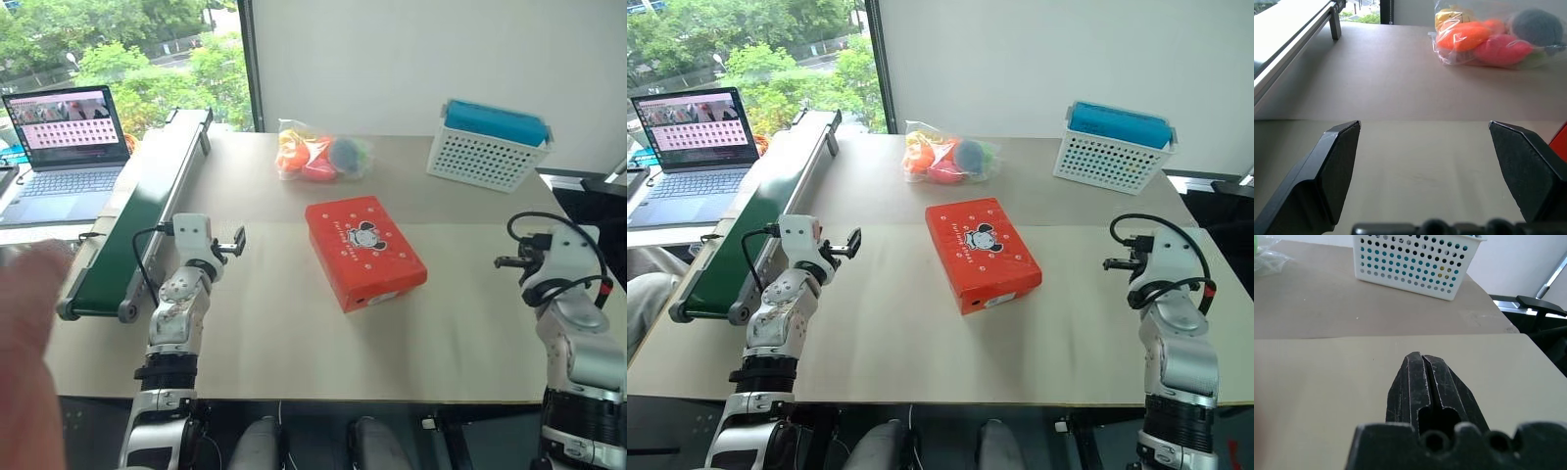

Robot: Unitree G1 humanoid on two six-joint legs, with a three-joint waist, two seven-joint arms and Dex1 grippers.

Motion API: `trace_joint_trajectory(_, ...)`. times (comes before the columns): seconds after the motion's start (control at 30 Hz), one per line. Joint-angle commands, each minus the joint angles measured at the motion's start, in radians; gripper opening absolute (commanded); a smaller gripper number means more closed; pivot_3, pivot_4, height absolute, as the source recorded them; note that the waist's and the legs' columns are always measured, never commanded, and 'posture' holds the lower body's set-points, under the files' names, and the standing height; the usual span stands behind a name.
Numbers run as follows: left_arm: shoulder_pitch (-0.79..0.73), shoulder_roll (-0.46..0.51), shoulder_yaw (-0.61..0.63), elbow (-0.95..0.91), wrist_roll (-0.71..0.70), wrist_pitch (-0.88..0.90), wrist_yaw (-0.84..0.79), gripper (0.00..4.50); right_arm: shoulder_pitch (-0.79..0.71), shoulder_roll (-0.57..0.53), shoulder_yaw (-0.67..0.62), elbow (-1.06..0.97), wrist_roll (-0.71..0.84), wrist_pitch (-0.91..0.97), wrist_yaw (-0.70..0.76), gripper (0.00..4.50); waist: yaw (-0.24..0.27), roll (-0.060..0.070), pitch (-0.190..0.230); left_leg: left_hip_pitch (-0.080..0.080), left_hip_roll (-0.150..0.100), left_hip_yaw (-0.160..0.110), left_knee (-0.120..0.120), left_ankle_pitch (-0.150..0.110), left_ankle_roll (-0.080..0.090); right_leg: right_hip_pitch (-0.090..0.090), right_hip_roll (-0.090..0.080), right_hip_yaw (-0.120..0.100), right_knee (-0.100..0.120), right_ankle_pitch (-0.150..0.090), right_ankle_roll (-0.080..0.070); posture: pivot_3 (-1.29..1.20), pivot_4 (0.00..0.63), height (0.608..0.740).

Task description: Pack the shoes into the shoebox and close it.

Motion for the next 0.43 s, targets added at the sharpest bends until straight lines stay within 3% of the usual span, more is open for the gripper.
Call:
trace_joint_trajectory(0.03, -0.018, 0.011, -0.010, -0.009, -0.002, -0.023, -0.029, 4.50, 0.011, 0.005, -0.027, 0.000, 0.000, -0.041, 0.000, 0.06, 0.000, 0.000, 0.000, 0.000, 0.000, 0.000, 0.000, 0.000, 0.000, 0.000, 0.000, 0.000, 0.000, 0.000, 0.000, 0.00, 0.150, 0.705)
trace_joint_trajectory(0.43, -0.028, -0.007, -0.006, 0.014, -0.007, -0.080, -0.030, 4.50, 0.040, 0.025, -0.051, 0.009, 0.004, -0.099, -0.019, 0.06, 0.000, 0.000, 0.000, 0.000, 0.000, 0.000, 0.000, 0.000, 0.000, 0.000, 0.000, 0.000, 0.000, 0.000, 0.000, 0.00, 0.150, 0.705)
